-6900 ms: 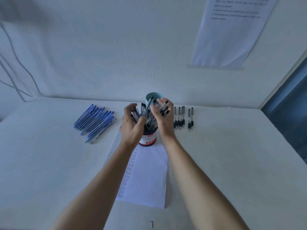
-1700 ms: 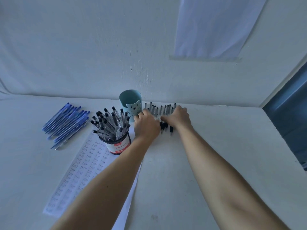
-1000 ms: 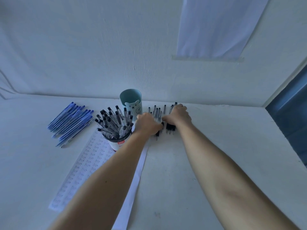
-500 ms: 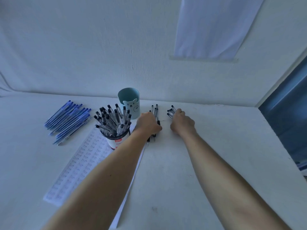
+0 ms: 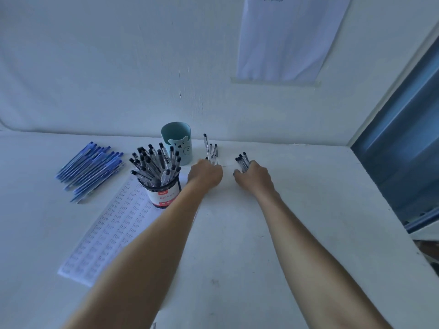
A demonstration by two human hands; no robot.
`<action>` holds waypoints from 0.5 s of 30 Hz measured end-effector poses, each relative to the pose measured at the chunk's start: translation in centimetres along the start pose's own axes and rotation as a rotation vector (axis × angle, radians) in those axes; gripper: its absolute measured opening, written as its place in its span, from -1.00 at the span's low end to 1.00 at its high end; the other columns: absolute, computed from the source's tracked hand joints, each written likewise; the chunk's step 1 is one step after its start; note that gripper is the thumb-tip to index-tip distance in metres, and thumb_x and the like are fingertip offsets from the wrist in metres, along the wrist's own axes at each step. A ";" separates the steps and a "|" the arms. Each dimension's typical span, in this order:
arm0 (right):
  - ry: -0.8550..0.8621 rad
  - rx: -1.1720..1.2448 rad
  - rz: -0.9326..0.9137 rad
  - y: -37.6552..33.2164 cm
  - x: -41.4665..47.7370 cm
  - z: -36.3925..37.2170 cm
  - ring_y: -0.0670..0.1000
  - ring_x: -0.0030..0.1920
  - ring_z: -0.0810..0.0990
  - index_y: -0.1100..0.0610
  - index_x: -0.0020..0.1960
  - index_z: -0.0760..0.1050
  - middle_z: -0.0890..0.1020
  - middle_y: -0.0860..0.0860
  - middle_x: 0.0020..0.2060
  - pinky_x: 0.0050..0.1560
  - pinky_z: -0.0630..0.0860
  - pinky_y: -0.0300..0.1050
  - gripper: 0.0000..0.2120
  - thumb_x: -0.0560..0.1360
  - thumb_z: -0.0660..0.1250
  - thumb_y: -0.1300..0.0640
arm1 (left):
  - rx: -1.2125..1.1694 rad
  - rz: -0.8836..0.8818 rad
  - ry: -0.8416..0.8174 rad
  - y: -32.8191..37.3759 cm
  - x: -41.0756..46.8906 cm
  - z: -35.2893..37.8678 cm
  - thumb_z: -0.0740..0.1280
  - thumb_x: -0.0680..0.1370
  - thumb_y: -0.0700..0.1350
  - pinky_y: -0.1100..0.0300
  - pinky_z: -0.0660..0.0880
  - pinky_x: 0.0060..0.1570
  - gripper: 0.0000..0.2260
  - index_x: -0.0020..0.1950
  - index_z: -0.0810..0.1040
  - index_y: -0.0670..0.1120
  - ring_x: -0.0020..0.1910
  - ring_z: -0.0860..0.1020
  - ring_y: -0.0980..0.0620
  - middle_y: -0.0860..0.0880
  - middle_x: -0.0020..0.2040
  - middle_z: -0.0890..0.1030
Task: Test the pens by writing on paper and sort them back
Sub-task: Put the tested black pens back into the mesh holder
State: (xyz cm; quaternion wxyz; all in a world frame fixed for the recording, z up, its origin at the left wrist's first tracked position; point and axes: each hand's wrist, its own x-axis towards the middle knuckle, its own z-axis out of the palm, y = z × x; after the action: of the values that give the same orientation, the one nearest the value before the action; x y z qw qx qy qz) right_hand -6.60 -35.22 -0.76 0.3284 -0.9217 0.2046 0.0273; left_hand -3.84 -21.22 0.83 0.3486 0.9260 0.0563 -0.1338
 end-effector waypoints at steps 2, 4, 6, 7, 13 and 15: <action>0.074 0.116 -0.035 0.5 -0.4 0.2 0.15 -0.11 0.52 0.17 0.06 0.46 0.53 0.05 -0.14 -0.25 0.34 -0.12 -0.72 0.57 0.28 -0.06 | -0.108 0.016 0.008 -0.3 -0.9 0.0 0.14 0.62 -0.05 0.08 0.40 -0.12 -0.70 0.24 0.38 -0.23 0.02 0.52 -0.18 -0.19 0.09 0.54; 0.172 0.265 -0.091 0.8 -1.3 0.3 0.11 -0.19 0.52 0.15 -0.04 0.46 0.55 0.03 -0.22 -0.30 0.30 -0.11 -0.75 0.59 0.29 -0.05 | -0.233 0.066 -0.002 -0.9 -1.9 0.1 0.12 0.65 -0.05 0.08 0.40 -0.18 -0.78 0.18 0.33 -0.18 -0.06 0.52 -0.14 -0.13 -0.02 0.55; 0.279 0.430 -0.157 0.9 -2.4 0.2 -0.02 -0.32 0.48 0.10 -0.17 0.39 0.50 -0.02 -0.34 -0.31 0.32 -0.12 -0.74 0.59 0.32 -0.03 | -0.403 0.154 -0.010 -1.7 -2.9 0.6 0.14 0.66 -0.08 0.06 0.46 -0.18 -0.86 0.14 0.34 -0.13 -0.07 0.58 -0.11 -0.09 -0.10 0.62; 0.328 0.502 -0.198 0.9 -3.1 0.3 -0.10 -0.39 0.45 0.08 -0.21 0.35 0.47 -0.05 -0.38 -0.34 0.34 -0.18 -0.72 0.58 0.33 -0.02 | -0.474 0.197 0.000 -2.0 -3.4 1.0 0.17 0.66 -0.10 0.04 0.49 -0.15 -0.89 0.13 0.35 -0.12 -0.07 0.61 -0.09 -0.05 -0.14 0.64; 0.525 0.720 -0.323 1.4 -5.6 0.9 -0.13 -0.36 0.53 0.18 -0.12 0.46 0.56 -0.05 -0.36 -0.27 0.43 -0.31 -0.79 0.54 0.43 0.08 | -0.703 0.454 0.152 -3.2 -5.0 2.7 0.38 0.58 -0.17 -0.03 0.55 -0.05 -0.79 0.09 0.36 -0.06 -0.21 0.59 -0.03 0.01 -0.18 0.58; 0.521 0.763 -0.270 1.7 -5.6 1.1 -0.13 -0.34 0.55 0.12 -0.16 0.46 0.56 -0.11 -0.36 -0.22 0.49 -0.24 -0.81 0.50 0.47 0.12 | -0.726 0.449 0.192 -3.3 -5.4 3.0 0.47 0.50 -0.17 0.11 0.54 -0.14 -0.74 0.05 0.41 -0.07 -0.22 0.58 0.03 -0.03 -0.18 0.60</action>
State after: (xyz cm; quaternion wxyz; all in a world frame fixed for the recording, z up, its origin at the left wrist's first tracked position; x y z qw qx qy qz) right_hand -12.33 -33.70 -1.58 0.5816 -0.7300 0.1538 -0.3243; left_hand -10.26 -20.78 -1.85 0.6650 0.7410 -0.0710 0.0603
